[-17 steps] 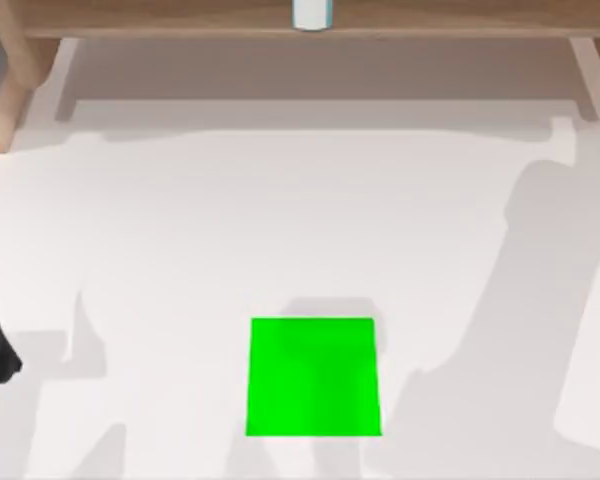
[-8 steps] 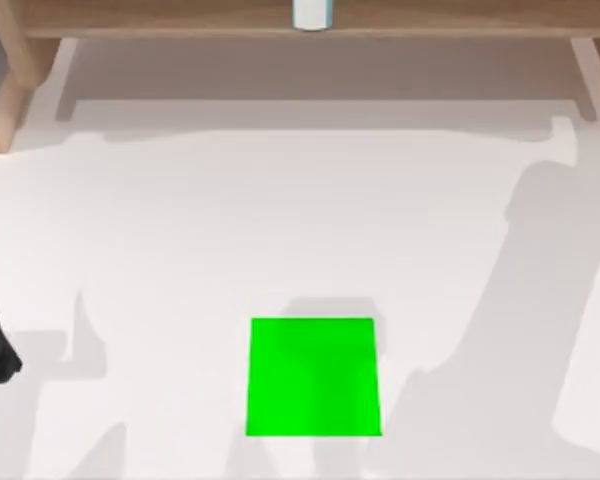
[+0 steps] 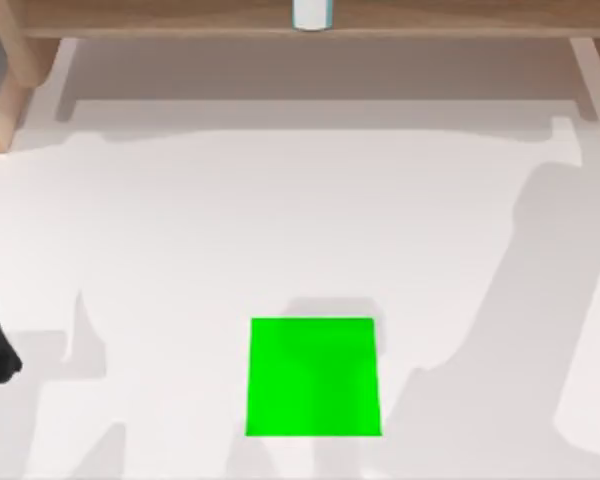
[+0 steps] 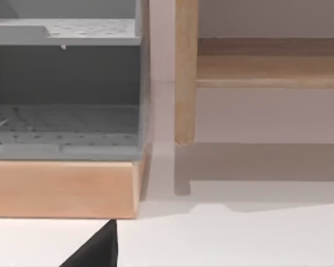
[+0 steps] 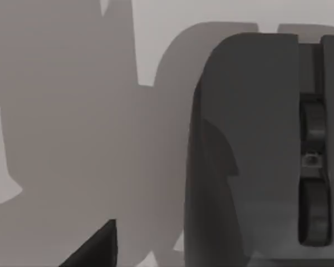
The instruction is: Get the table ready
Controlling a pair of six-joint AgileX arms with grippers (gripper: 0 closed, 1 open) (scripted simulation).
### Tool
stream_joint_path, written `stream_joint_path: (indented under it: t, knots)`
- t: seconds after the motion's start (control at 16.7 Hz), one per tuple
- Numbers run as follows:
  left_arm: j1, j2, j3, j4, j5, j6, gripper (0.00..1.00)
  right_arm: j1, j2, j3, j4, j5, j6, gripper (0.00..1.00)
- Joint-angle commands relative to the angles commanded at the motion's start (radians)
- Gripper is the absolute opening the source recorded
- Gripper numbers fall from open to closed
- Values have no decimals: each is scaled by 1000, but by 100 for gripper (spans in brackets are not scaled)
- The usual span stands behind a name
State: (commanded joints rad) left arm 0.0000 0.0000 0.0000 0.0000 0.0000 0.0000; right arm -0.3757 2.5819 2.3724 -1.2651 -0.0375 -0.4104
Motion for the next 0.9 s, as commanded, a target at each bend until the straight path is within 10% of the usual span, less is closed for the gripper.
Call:
stream_joint_path:
  t: [0.72,0.9]
  knots:
    - [0,0,0,0,0,0,100,2,25,-26,49,0,3,100]
    - [0,0,0,0,0,0,100,2,25,-26,49,0,3,77]
